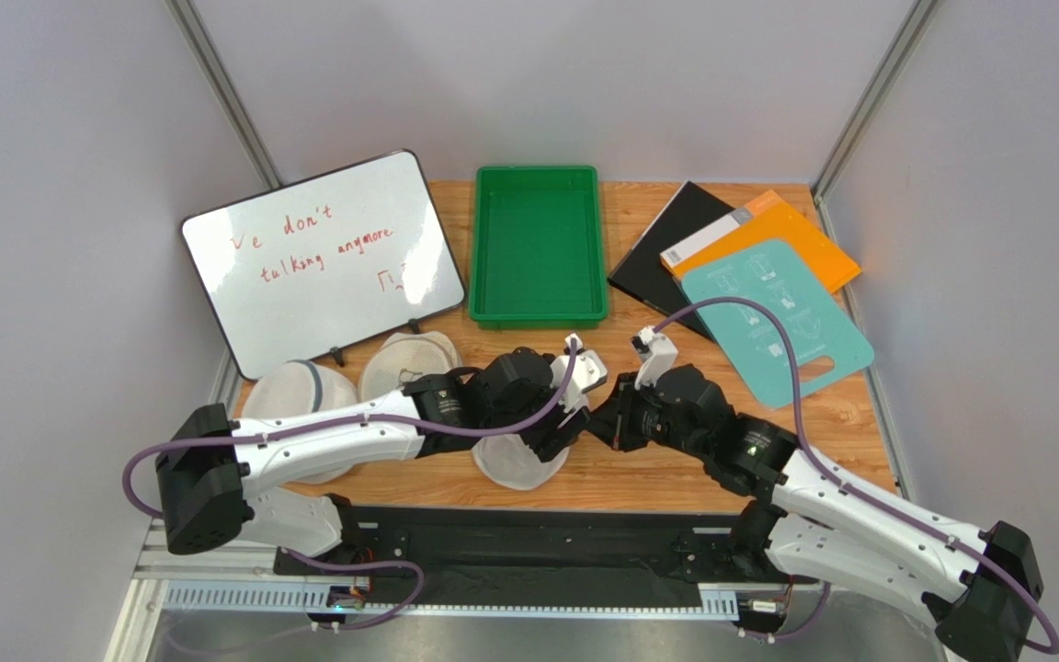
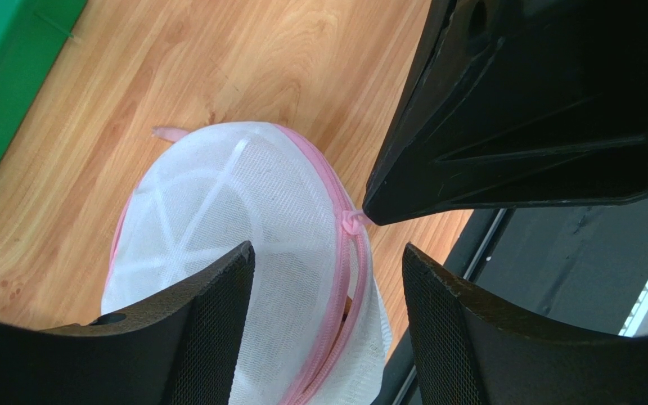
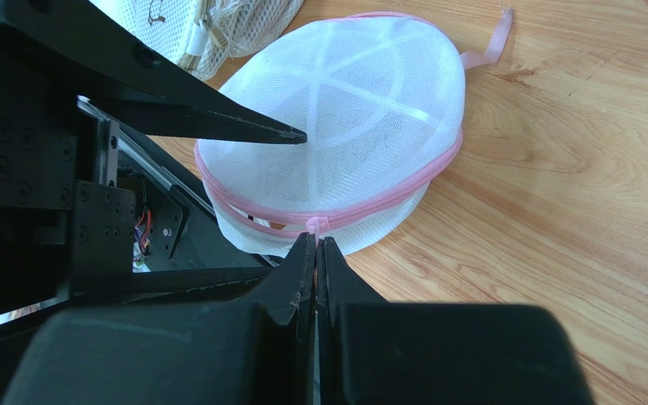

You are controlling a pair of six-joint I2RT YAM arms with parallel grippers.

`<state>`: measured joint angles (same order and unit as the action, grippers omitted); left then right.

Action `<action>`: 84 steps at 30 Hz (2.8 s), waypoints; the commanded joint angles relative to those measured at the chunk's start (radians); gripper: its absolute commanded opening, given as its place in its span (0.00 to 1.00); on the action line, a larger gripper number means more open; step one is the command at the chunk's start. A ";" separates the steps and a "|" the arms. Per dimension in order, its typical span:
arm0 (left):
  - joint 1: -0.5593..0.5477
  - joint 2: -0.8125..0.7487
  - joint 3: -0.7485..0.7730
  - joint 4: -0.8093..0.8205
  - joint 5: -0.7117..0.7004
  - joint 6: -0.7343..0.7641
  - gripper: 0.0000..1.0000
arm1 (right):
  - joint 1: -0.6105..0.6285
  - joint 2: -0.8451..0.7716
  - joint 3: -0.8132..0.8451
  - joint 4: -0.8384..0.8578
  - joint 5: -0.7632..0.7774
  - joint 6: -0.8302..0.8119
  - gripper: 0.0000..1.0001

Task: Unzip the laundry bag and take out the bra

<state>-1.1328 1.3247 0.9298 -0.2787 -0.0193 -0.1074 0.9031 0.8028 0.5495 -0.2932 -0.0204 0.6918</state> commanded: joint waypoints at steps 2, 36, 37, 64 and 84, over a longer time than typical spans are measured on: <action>-0.005 0.008 -0.025 0.015 -0.005 -0.006 0.68 | 0.007 -0.004 0.043 0.042 -0.004 0.008 0.00; -0.005 -0.142 -0.120 -0.060 -0.096 0.009 0.00 | -0.023 -0.004 0.020 -0.027 0.129 -0.046 0.00; -0.005 -0.148 -0.120 -0.068 -0.094 0.011 0.00 | -0.029 -0.008 0.018 -0.029 0.129 -0.049 0.00; -0.005 -0.298 -0.157 -0.088 0.136 0.063 0.00 | -0.075 -0.036 -0.049 0.174 -0.282 -0.227 0.38; -0.005 -0.300 -0.114 -0.135 0.183 0.075 0.00 | -0.052 -0.002 -0.120 0.261 -0.423 -0.325 0.46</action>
<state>-1.1374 1.0428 0.7731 -0.4168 0.1421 -0.0532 0.8440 0.7803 0.4347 -0.1207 -0.4061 0.4019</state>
